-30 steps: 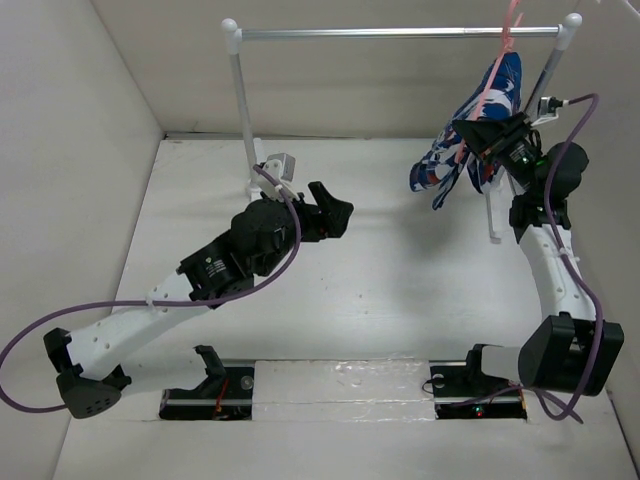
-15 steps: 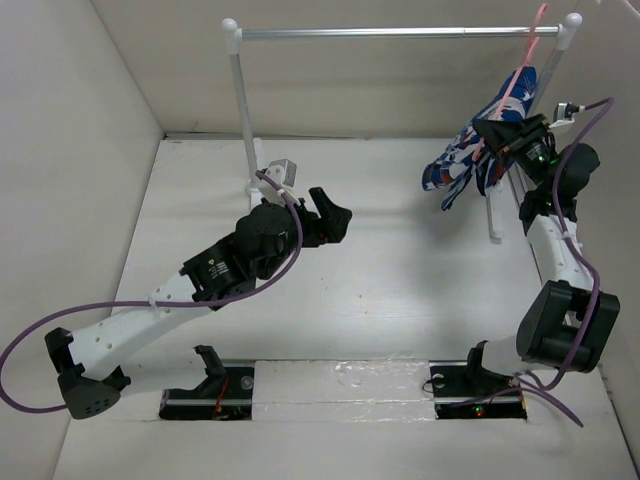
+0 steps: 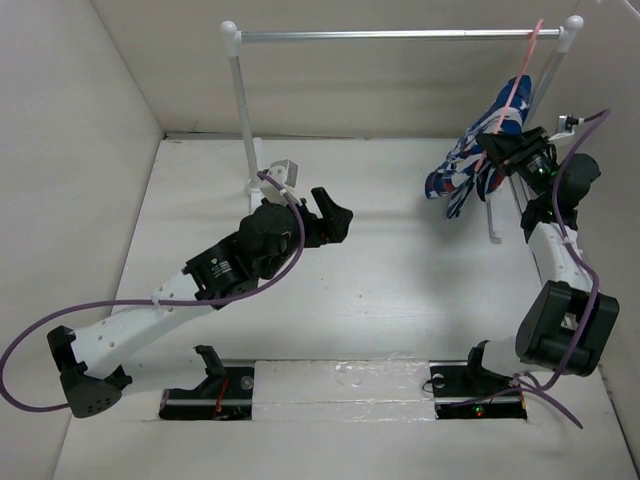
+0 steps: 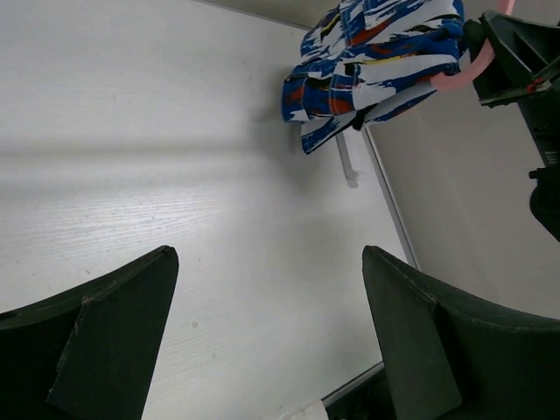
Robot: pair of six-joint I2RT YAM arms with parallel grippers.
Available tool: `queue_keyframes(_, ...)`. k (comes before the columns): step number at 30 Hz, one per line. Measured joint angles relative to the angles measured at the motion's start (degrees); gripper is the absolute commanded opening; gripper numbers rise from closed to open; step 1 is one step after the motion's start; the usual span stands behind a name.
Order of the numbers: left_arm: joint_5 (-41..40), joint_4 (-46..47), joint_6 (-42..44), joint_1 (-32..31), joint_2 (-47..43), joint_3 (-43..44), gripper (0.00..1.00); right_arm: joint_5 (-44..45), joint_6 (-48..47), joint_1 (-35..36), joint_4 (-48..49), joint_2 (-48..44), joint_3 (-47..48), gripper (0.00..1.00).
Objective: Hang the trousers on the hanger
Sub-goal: Place the hanger at the clothesline, then reset both arms
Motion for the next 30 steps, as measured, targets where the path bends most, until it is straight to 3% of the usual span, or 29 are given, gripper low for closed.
queue_keyframes(1,-0.2,-0.2,0.0,0.0,0.3,0.0,0.83,0.1,-2.3,-0.4,-1.5,-0.7,0.0,0.99)
queue_keyframes(3,-0.6,-1.1,-0.1,0.0,1.0,0.1,0.86,0.4,-7.3,-1.5,-6.3,-3.2,0.1,1.00)
queue_keyframes(4,-0.9,-1.7,-0.1,0.0,1.6,0.2,0.99,0.5,-10.5,-2.1,-9.3,-4.5,0.6,1.00)
queue_keyframes(12,-1.4,-8.4,0.3,0.0,9.5,6.5,0.99,1.8,-27.1,-5.0,-25.7,-9.5,11.9,1.00)
queue_keyframes(18,0.9,-9.5,0.8,3.0,8.5,7.1,0.99,5.6,-38.0,-3.8,-37.7,-13.8,20.3,1.00)
queue_keyframes(23,7.3,-9.4,0.4,15.7,4.2,6.6,0.99,8.8,-48.1,8.9,-43.4,-21.3,19.6,1.00)
queue_keyframes(26,8.3,-9.6,0.3,23.1,-0.3,2.7,0.99,10.1,-54.6,18.8,-45.8,-28.5,12.1,1.00)
queue_keyframes(30,9.3,-11.9,0.3,25.0,-7.4,-5.4,0.99,13.9,-62.6,26.3,-55.6,-39.5,-1.4,1.00)
